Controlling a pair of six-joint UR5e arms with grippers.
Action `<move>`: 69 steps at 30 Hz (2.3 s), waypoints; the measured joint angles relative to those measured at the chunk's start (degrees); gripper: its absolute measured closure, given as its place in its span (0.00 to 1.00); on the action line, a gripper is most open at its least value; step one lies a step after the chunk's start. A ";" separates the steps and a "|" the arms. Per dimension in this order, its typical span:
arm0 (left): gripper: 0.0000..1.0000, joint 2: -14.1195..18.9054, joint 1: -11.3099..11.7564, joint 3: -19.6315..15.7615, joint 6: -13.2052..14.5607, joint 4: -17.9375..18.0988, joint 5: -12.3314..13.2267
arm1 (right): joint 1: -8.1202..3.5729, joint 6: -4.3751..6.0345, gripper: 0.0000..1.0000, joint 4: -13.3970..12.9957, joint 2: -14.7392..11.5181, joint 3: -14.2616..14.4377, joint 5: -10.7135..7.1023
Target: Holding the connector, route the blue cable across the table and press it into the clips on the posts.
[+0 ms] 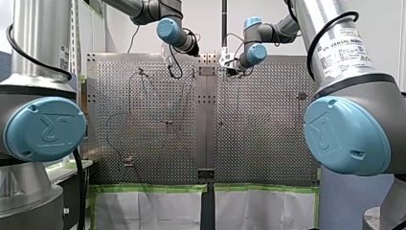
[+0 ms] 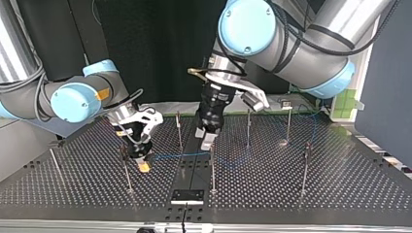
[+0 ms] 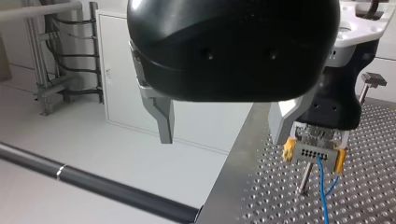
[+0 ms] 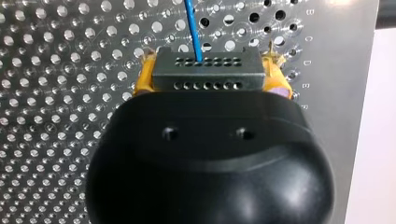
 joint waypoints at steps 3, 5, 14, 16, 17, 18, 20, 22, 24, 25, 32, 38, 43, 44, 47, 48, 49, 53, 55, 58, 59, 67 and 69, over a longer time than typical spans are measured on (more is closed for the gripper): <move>0.00 -1.62 -1.63 1.62 0.28 0.28 -1.62 | -0.07 0.00 1.00 -0.03 0.00 0.00 0.00; 0.00 -2.67 -2.68 2.67 0.37 0.50 -2.68 | -0.15 0.00 1.00 -0.05 0.01 0.00 0.01; 0.00 -6.63 -6.64 6.19 0.66 1.05 -6.63 | -0.32 0.00 1.00 -0.05 0.03 -0.01 0.00; 0.00 -7.49 -7.49 6.42 0.73 1.10 -7.50 | -0.33 0.00 1.00 -0.02 0.02 -0.01 0.01; 0.00 -8.06 -8.03 6.50 0.86 1.16 -8.06 | -0.34 0.00 1.00 -0.01 0.03 -0.01 0.00; 0.00 -8.49 -8.33 6.54 1.04 1.29 -8.50 | -0.34 0.00 1.00 0.00 0.03 0.00 0.01; 0.00 -9.47 -8.62 6.60 1.43 1.80 -9.48 | -0.35 0.00 1.00 0.05 0.03 0.00 0.00; 0.00 -10.29 -8.57 6.61 1.64 2.30 -10.30 | -0.35 0.00 1.00 0.10 0.03 -0.01 0.00; 0.00 -11.26 -8.41 6.61 1.83 2.90 -11.27 | -0.35 0.00 1.00 0.15 0.03 -0.01 0.00; 0.00 -11.67 -8.33 6.63 1.90 3.13 -11.68 | -0.35 0.00 1.00 0.16 0.03 -0.01 0.00; 0.00 -15.14 -7.09 6.79 2.08 4.61 -13.12 | -0.35 0.00 1.00 0.17 0.02 -0.01 0.00; 0.00 -17.91 -6.09 7.19 2.42 6.48 -12.84 | -0.35 0.00 1.00 0.19 0.02 0.00 0.00; 0.00 -19.58 -5.76 7.37 3.17 8.17 -14.01 | -0.35 -0.03 1.00 0.23 0.02 0.03 0.01; 0.00 -19.74 -5.69 7.37 3.42 8.38 -14.58 | -0.35 -0.04 1.00 0.24 0.02 0.02 0.00; 0.00 -19.90 -5.57 7.37 4.21 8.29 -15.95 | -0.35 -0.10 1.00 0.27 0.03 0.01 0.00; 0.00 -19.92 -5.57 7.34 4.47 8.12 -16.36 | -0.35 -0.12 1.00 0.27 0.03 0.01 0.01; 0.00 -19.93 -5.61 7.29 4.76 7.89 -16.75 | -0.35 -0.13 1.00 0.27 0.03 0.01 0.00; 0.00 -19.88 -6.11 7.05 5.94 6.21 -18.71 | -0.35 -0.17 1.00 0.28 0.03 0.01 0.04; 0.00 -19.86 -6.48 6.97 6.31 5.42 -19.57 | -0.35 -0.17 1.00 0.25 0.05 0.01 0.06; 0.00 -19.58 -7.31 6.87 6.67 4.68 -20.94 | -0.35 -0.19 1.00 0.22 0.09 0.01 0.08; 0.00 -19.33 -7.66 6.83 6.74 4.62 -21.52 | -0.35 -0.20 1.00 0.22 0.10 0.02 0.08; 0.00 -16.82 -8.64 6.82 6.84 5.62 -23.62 | -0.35 -0.26 1.00 0.19 0.11 0.00 0.09; 0.00 -16.63 -8.57 6.80 6.97 6.27 -23.16 | -0.35 -0.26 1.00 0.20 0.13 0.00 0.09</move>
